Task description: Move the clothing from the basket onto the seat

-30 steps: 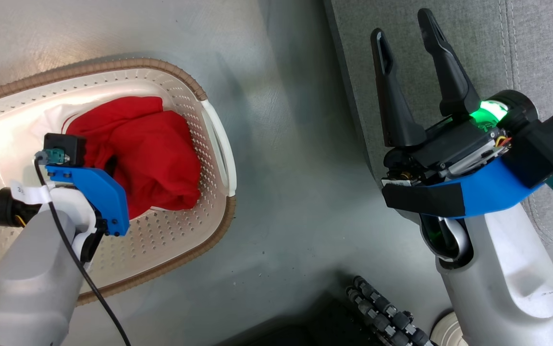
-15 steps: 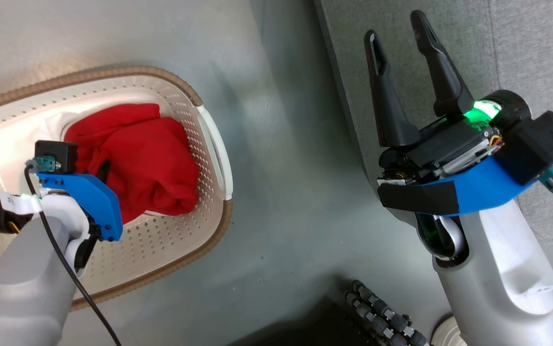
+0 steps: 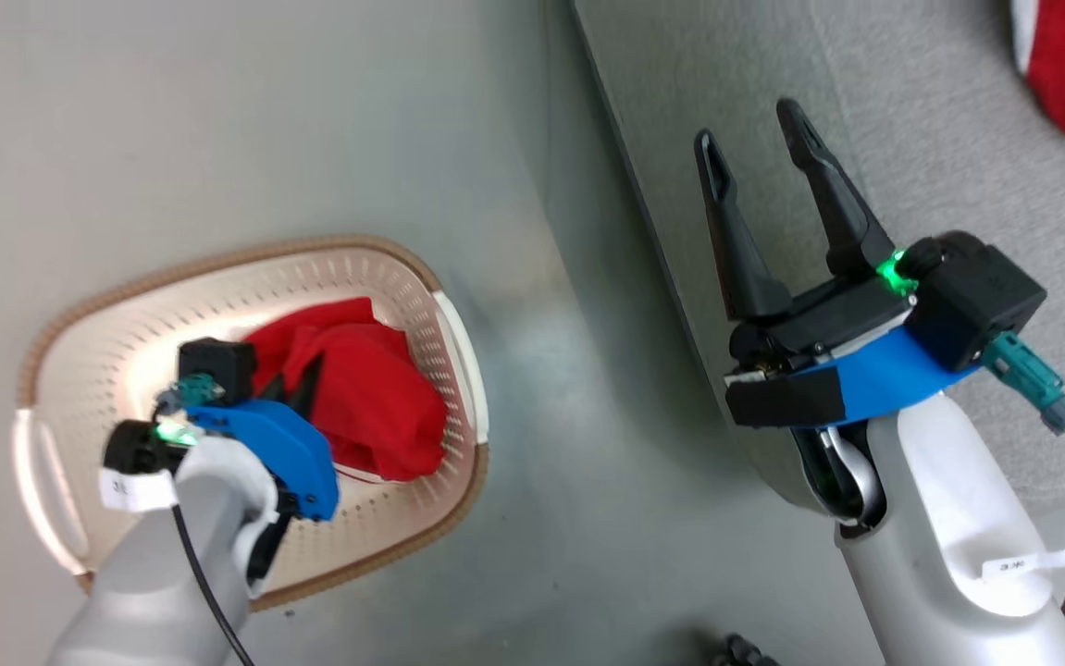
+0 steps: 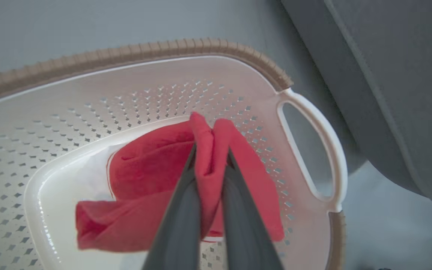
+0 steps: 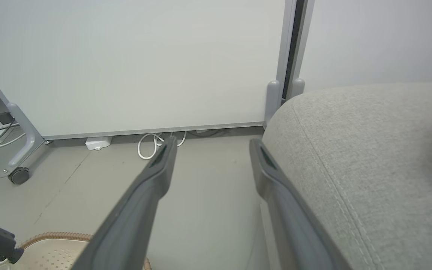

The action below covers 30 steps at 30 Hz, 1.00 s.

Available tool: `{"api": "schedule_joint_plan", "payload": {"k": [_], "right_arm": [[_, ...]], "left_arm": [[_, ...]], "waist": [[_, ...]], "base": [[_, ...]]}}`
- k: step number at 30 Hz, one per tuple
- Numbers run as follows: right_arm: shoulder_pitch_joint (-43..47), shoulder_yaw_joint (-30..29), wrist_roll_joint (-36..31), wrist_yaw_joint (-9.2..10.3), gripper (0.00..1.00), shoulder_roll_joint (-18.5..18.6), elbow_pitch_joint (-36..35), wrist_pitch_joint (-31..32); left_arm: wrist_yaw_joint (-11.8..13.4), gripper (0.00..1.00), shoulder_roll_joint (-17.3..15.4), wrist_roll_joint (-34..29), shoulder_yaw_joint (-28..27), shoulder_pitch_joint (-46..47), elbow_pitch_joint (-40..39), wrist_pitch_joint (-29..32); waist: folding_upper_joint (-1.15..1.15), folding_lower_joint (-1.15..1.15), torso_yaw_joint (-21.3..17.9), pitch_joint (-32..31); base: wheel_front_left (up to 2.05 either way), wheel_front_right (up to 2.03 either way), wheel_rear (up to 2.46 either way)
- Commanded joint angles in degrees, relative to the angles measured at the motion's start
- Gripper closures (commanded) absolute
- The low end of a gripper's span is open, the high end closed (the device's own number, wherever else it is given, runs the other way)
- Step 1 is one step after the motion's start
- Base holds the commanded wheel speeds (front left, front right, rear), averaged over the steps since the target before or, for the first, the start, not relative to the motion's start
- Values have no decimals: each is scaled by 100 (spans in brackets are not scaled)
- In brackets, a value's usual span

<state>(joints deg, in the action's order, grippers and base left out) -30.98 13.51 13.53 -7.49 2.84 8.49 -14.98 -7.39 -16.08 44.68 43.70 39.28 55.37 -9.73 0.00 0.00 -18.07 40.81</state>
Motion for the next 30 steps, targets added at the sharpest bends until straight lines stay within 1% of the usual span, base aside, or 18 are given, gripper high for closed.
{"api": "schedule_joint_plan", "payload": {"k": [1,5,9,16,23,30], "right_arm": [[126,-41,-36,-1,0,8,54,-29],[346,-84,-136,-1,0,9,307,-28],[595,-85,-155,-1,0,10,537,25],[1067,-163,-205,-1,0,9,778,227],[1579,-127,-147,-1,0,9,801,461],[1864,-151,-151,-1,0,9,729,614]], "left_arm": [[-9,100,45,62,68,-71,-41,-75],[-9,100,202,326,379,-286,-157,-286],[-9,100,335,561,747,-393,-329,-365],[-9,100,437,827,1234,-495,-698,-484],[-10,100,442,847,1444,-369,-1101,-553],[-9,100,550,770,1400,-23,-1434,-552]], "waist": [[0,0,326,-656],[0,0,575,-1355],[0,0,764,-2016],[0,0,1067,-3025],[0,0,1270,-3795],[0,0,1474,-4103]], "base": [[0,0,0],[0,0,0],[0,0,0],[0,0,0],[0,0,0],[0,0,0]]}}
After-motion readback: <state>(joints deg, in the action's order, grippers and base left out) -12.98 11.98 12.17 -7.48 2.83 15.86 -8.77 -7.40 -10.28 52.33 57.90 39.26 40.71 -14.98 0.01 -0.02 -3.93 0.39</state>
